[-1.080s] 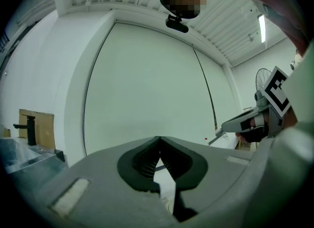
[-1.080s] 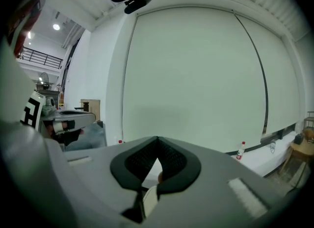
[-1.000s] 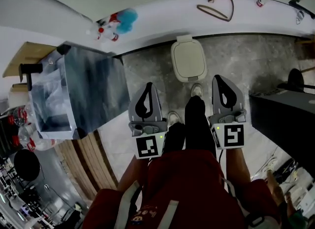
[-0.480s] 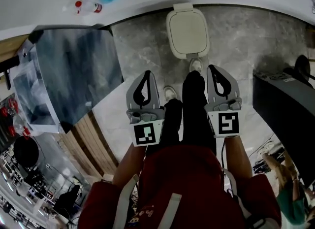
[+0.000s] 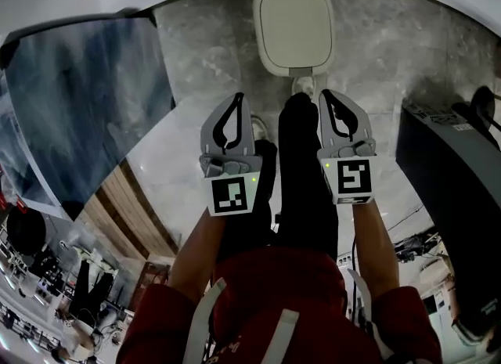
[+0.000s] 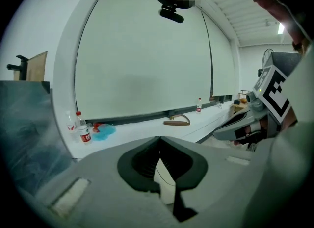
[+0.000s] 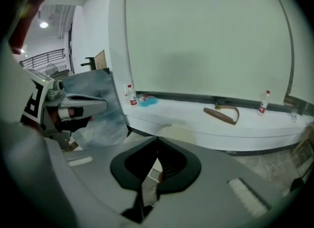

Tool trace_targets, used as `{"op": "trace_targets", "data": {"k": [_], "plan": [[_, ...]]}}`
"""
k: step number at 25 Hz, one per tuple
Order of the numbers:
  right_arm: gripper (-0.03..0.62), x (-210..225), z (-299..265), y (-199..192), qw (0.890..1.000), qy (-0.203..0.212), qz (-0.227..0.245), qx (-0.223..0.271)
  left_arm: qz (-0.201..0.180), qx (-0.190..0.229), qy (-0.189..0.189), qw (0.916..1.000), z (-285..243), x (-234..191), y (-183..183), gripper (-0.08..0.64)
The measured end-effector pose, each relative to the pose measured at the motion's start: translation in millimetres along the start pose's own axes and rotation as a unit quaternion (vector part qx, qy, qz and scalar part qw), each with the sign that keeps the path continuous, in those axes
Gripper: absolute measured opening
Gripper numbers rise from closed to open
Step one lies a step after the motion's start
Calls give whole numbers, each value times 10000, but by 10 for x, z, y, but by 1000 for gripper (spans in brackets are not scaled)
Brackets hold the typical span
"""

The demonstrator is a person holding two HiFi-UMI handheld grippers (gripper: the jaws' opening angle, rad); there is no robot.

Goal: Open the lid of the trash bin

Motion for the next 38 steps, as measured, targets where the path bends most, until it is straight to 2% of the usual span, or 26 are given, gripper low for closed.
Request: {"op": "trace_targets", "data": {"k": [6, 11, 21, 31, 38], "plan": [[0, -26, -310, -531, 9984, 248, 169, -481, -6, -417, -5, 9991, -171, 1, -485, 5], [0, -68, -531, -880, 9955, 512, 388, -696, 108, -558, 19, 9984, -283, 29, -811, 5], [60, -104, -897, -1341, 9893, 800, 637, -1039, 168, -900, -80, 9958, -386, 125, -1304, 5], [181, -164, -1155, -1546, 9811, 1088, 719, -1428, 209, -1022, -130, 9945, -517, 123, -1384, 5], [193, -194, -1249, -1616, 9780, 1063, 806, -1603, 224, -1162, -215, 9927, -467, 146, -1402, 5]]}}
Point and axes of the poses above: the fingertips, and each gripper's own axes: z backward along the fingers, x to its right, y out of its top, the point moved 5 cm from there along z, backward along the fingers
